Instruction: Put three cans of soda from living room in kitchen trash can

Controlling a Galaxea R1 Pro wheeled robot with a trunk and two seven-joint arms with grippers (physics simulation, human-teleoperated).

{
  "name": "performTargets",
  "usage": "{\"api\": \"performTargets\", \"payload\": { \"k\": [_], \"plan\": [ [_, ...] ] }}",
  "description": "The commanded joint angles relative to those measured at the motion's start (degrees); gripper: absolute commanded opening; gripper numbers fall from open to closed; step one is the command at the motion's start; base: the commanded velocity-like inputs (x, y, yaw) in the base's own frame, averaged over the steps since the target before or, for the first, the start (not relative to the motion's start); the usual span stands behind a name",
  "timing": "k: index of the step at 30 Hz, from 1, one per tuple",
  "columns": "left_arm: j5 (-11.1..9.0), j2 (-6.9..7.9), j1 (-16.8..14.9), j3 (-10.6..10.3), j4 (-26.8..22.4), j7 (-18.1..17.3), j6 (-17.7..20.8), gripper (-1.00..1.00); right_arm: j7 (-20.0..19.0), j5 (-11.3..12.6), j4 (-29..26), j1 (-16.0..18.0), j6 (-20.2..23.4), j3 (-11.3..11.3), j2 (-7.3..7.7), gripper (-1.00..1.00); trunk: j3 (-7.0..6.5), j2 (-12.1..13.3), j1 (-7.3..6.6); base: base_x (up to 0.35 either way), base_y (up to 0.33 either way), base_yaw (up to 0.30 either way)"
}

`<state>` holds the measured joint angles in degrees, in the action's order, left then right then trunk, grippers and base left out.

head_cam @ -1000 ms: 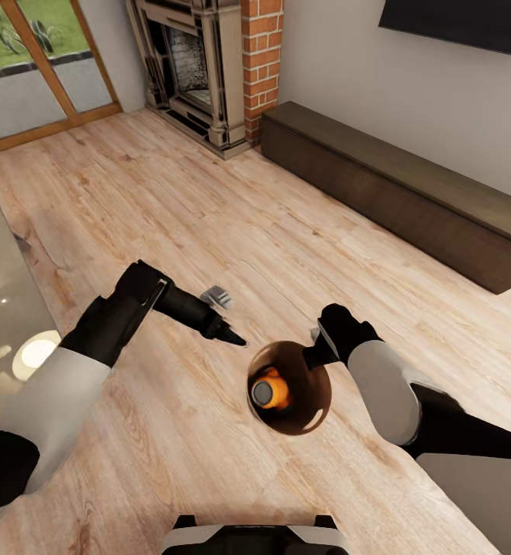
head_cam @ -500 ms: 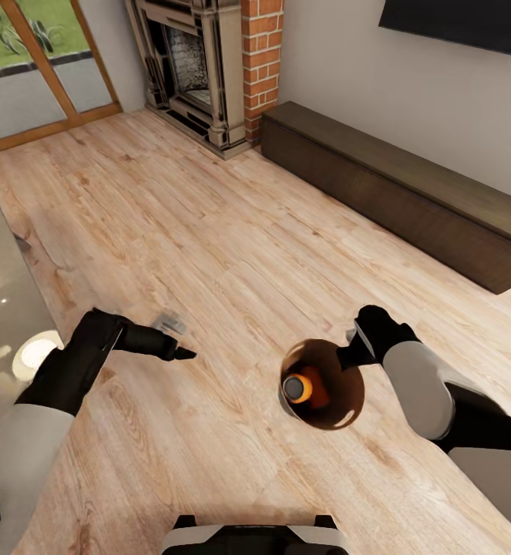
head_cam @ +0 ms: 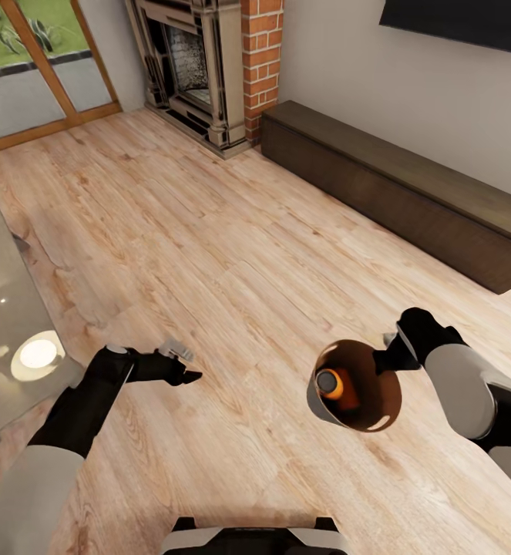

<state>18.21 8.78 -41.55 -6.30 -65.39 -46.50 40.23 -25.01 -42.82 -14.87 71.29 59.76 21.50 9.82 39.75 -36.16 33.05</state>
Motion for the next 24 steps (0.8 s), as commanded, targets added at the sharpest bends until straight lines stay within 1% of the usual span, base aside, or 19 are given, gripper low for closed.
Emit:
{"api": "performTargets", "payload": {
  "k": [1, 2, 3, 7, 9, 10, 12, 18, 19, 24],
  "plan": [
    [0.0, -0.11, 0.1, 0.0, 0.0, 0.8, -0.3, 1.0, -0.1, 1.3, 0.1, 0.0, 0.2, 0.3, 0.04, -1.0, 0.18, -0.4, 0.22, 0.0, 0.0, 0.0],
    [0.0, -0.31, 0.4, 0.1, 0.2, 2.4, -0.9, 1.0, -0.2, 1.4, 0.4, -0.1, -0.7, 0.3, 0.12, -1.0, 0.36, -0.8, 0.44, 0.0, 0.0, 0.0],
    [0.0, -0.36, 0.5, 0.1, 0.2, 3.0, -1.1, 1.0, -0.2, 1.4, 0.8, -0.1, -1.2, 0.3, 0.17, -1.0, 0.54, -1.2, 0.66, 0.0, 0.0, 0.0],
    [0.1, -0.45, 0.6, 0.1, 0.4, 3.7, -1.4, 1.0, -0.2, 1.5, 1.9, -0.2, -2.4, 0.4, 0.86, -1.0, 1.26, -2.8, 1.53, 0.0, 0.0, 0.0],
    [0.1, -0.48, 0.7, 0.1, 0.5, 3.9, -1.5, 1.0, -0.2, 1.5, 3.0, -0.2, -4.0, 0.5, 1.71, -1.0, 1.62, -3.6, 1.97, 0.0, 0.0, 0.0],
    [0.1, -0.5, 0.7, 0.1, 0.5, 4.1, -1.5, 1.0, -0.2, 1.6, 5.0, -0.4, -7.0, 0.6, 3.0, -1.0, 1.8, -4.0, 2.19, 0.0, 0.0, 0.0],
    [0.1, -0.51, 0.7, 0.1, 0.5, 4.1, -1.5, 1.0, -0.2, 1.7, 5.7, -0.7, -8.5, 0.7, 3.5, -1.0, 2.16, -4.8, 2.63, 0.0, 0.0, 0.0],
    [0.1, -0.51, 0.7, 0.1, 0.5, 4.2, -1.6, 1.0, -0.2, 3.3, 6.1, -2.7, -11.4, 0.7, 3.66, -1.0, 3.23, -7.2, 3.95, 0.0, 0.0, 0.0],
    [0.1, -0.51, 0.7, 0.1, 0.5, 4.2, -1.5, 1.0, -0.2, 3.8, 6.1, -3.7, -12.1, 0.7, 3.69, -1.0, 3.41, -7.6, 4.17, 0.0, 0.0, 0.0],
    [0.1, -0.61, 0.7, 0.1, 0.4, 4.2, -1.5, 1.0, -0.2, 4.3, 5.9, -4.9, -12.8, 0.7, 3.7, -1.0, 4.31, -9.6, 5.27, 0.0, 0.0, 0.0]
  ]
}}
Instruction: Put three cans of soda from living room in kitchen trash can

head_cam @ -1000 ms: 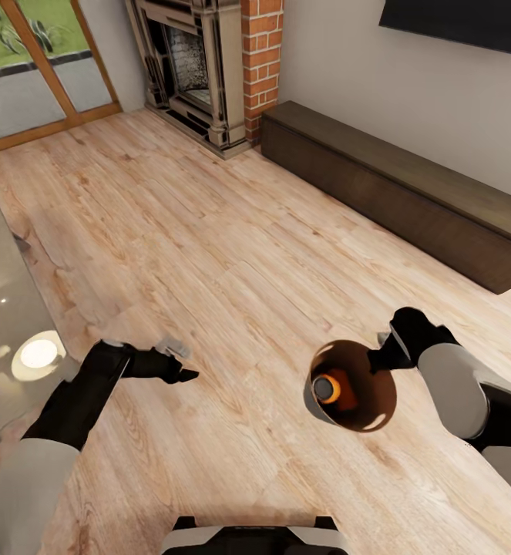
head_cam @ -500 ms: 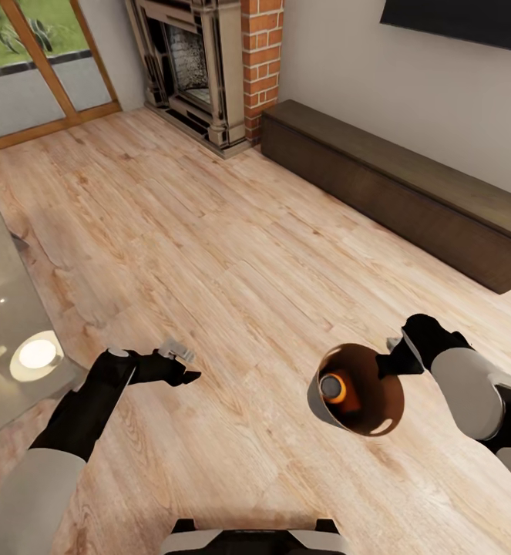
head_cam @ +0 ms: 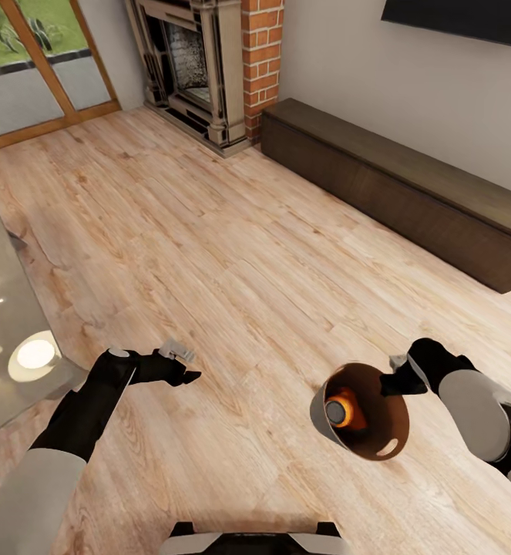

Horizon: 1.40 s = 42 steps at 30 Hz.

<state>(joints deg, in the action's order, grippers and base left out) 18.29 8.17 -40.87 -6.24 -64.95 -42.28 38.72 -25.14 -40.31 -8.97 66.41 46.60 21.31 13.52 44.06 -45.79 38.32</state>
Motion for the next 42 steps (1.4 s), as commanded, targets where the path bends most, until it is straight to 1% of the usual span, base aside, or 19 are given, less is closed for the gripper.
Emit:
{"api": "performTargets", "payload": {
  "k": [1, 3, 4, 6, 9, 12, 19, 20, 21, 22, 23, 35, 42],
  "plan": [
    [0.0, -0.03, 0.0, 0.0, 0.0, 0.0, 0.0, 1.0, -0.1, 1.8, 0.0, -0.1, 0.3, 0.9, -0.03, -1.0, 0.18, -0.4, 0.22, 0.0, 0.0, 0.0],
    [0.0, -0.06, 0.0, 0.0, 0.0, 0.0, 0.0, 1.0, -0.1, 1.9, 0.0, -0.2, -0.2, 0.9, -0.03, -1.0, 0.54, -1.2, 0.66, 0.0, 0.0, 0.0],
    [0.0, -0.11, 0.0, 0.0, 0.0, 0.0, 0.0, 1.0, -0.2, 1.9, 0.1, -0.3, -1.6, 0.9, -0.01, -1.0, 0.72, -1.6, 0.88, 0.0, 0.0, 0.0],
    [0.0, -0.18, 0.0, 0.0, 0.0, 0.0, 0.0, 1.0, -0.2, 1.9, 0.1, -0.3, -2.3, 1.0, 0.02, -1.0, 1.08, -2.4, 1.32, 0.0, 0.0, 0.0],
    [-0.1, -0.29, 0.0, 0.0, -0.2, 0.1, 0.0, 1.0, -0.7, 1.9, -0.3, -0.5, -3.2, 1.7, -0.18, -1.0, 1.61, -3.6, 1.97, 0.0, 0.0, 0.0],
    [0.0, -0.36, 0.0, 0.0, -0.2, 0.1, 0.0, 1.0, -0.8, 1.9, -0.6, -0.6, -3.5, 2.1, -0.24, -1.0, 2.15, -4.8, 2.63, 0.0, 0.0, 0.0],
    [0.0, -1.08, 0.0, 0.0, 0.0, 0.6, 0.0, 1.0, -1.0, 1.8, -0.8, -0.7, -3.8, 2.4, 0.07, -1.0, 3.41, -7.6, 4.17, 0.0, 0.0, 0.0],
    [0.0, -1.18, 0.0, 0.0, 0.0, 0.9, 0.0, 1.0, -1.0, 1.8, -0.8, -0.7, -3.9, 2.4, 0.08, -1.0, 3.59, -8.0, 4.39, 0.0, 0.0, 0.0],
    [0.0, -1.5, 0.0, 0.0, 0.1, 1.8, -0.1, 1.0, -1.0, 1.8, -0.8, -0.7, -3.9, 2.4, 0.06, -1.0, 3.77, -8.4, 4.61, 0.0, 0.0, 0.0],
    [0.0, -2.08, 0.0, 0.0, 0.1, 3.5, -0.1, 1.0, -0.9, 1.7, -0.9, -0.7, -3.9, 2.4, 0.07, -1.0, 3.95, -8.8, 4.83, 0.0, 0.0, 0.0],
    [0.0, -2.25, 0.0, -0.1, 0.2, 3.9, -0.1, 1.0, -0.9, 1.7, -0.9, -0.7, -3.9, 2.4, 0.08, -1.0, 4.13, -9.2, 5.05, 0.0, 0.0, 0.0],
    [0.0, -2.69, 0.0, -0.1, 0.1, 4.8, -0.1, 1.0, -0.7, 1.6, -0.8, -0.7, -3.9, 2.3, 0.1, -1.0, 6.28, -14.1, 7.68, 0.0, 0.0, 0.0],
    [-0.1, -2.72, 0.2, -0.1, 0.0, 4.8, -0.1, 1.0, -0.4, 1.5, -0.8, -1.4, -3.9, 2.3, 0.06, -1.0, 7.54, -16.9, 9.22, 0.0, 0.0, 0.0]
  ]
}}
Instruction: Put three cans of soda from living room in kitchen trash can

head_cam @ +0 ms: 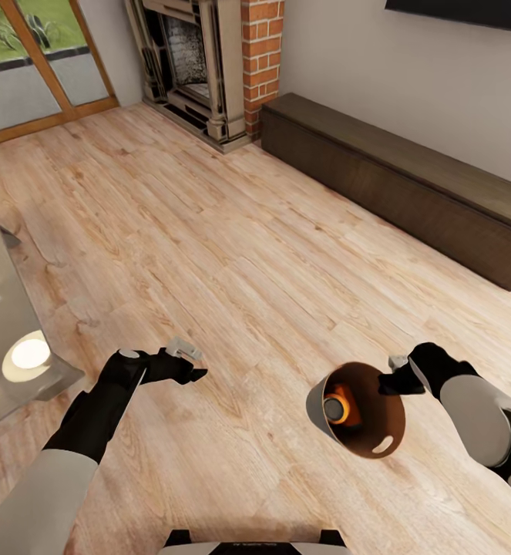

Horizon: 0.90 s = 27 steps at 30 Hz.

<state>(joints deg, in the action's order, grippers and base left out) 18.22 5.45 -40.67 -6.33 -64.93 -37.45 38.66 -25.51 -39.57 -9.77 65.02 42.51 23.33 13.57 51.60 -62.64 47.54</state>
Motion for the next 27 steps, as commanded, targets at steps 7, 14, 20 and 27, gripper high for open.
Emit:
{"api": "performTargets", "payload": {
  "k": [7, 14, 20, 27],
  "plan": [
    [0.0, -0.15, 0.3, -0.1, 0.0, 0.0, 0.0, 1.0, -0.6, 0.9, 0.1, -0.8, 0.5, 0.3, 0.01, -1.0, 1.26, -2.8, 1.54, 0.0, 0.0, 0.0],
    [0.1, -0.41, 0.4, -0.1, 0.1, 0.0, -0.1, 1.0, -1.6, 0.4, 0.1, -0.8, 3.8, -0.1, 2.46, -1.0, 2.51, -5.6, 3.08, 0.0, 0.0, 0.0],
    [0.1, -0.44, 0.4, -0.1, 0.1, 0.0, -0.1, 1.0, -2.9, 0.0, -0.1, -0.5, 10.6, -0.6, 3.32, -1.0, 3.59, -8.0, 4.39, 0.0, 0.0, 0.0],
    [0.1, -0.53, 0.4, -0.2, 0.1, 0.0, -0.1, 1.0, -2.5, 0.0, -1.1, -0.2, 17.3, -6.7, 2.8, -1.0, 4.85, -10.8, 5.93, 0.0, 0.0, 0.0]
  ]
}}
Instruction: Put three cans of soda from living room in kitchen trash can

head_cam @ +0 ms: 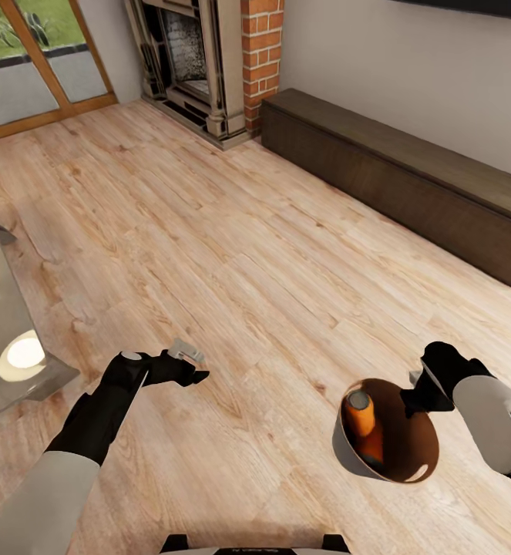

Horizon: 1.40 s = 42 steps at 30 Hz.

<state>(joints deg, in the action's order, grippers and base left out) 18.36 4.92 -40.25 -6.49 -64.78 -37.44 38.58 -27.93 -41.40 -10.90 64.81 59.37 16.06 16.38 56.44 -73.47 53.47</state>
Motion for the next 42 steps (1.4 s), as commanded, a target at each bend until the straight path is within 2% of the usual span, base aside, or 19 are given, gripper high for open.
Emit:
{"api": "performTargets", "payload": {
  "k": [1, 8, 11, 28, 30, 42],
  "plan": [
    [0.0, -0.02, 0.0, 0.0, 0.0, 0.0, 0.0, 1.0, -0.1, 1.9, -0.2, 0.0, 0.6, 0.1, -0.03, -1.0, 0.18, -0.4, 0.22, 0.0, 0.0, 0.0],
    [0.0, -0.96, 0.0, 0.0, 0.0, 0.0, 0.0, 1.0, 0.1, 1.8, -0.8, 0.1, 0.6, -3.0, -0.19, -1.0, 1.44, -3.2, 1.76, 0.0, 0.0, 0.0],
    [0.1, -1.21, 0.0, -0.1, 0.0, 0.0, 0.0, 1.0, 0.1, 1.8, -0.8, 0.2, 0.6, -3.6, -0.12, -1.0, 1.98, -4.4, 2.42, 0.0, 0.0, 0.0],
    [0.1, -1.46, 0.0, -0.2, 0.0, 0.0, 0.0, 1.0, 0.0, 1.8, -0.9, 0.1, 0.6, -4.3, -0.01, -1.0, 5.03, -11.2, 6.15, 0.0, 0.0, 0.0],
    [0.1, -1.91, 0.3, -0.5, 0.5, 0.0, 0.2, 1.0, 0.0, 1.2, -0.9, -0.2, 0.2, -4.0, -0.38, -1.0, 5.03, -11.2, 6.15, 0.0, 0.0, 0.0],
    [0.1, -1.88, 0.3, -0.5, 0.5, 0.0, 0.2, 1.0, 0.0, 0.4, -0.9, -0.2, 0.2, -4.0, -0.36, -1.0, 5.03, -11.2, 6.15, 0.0, 0.0, 0.0]
  ]
}}
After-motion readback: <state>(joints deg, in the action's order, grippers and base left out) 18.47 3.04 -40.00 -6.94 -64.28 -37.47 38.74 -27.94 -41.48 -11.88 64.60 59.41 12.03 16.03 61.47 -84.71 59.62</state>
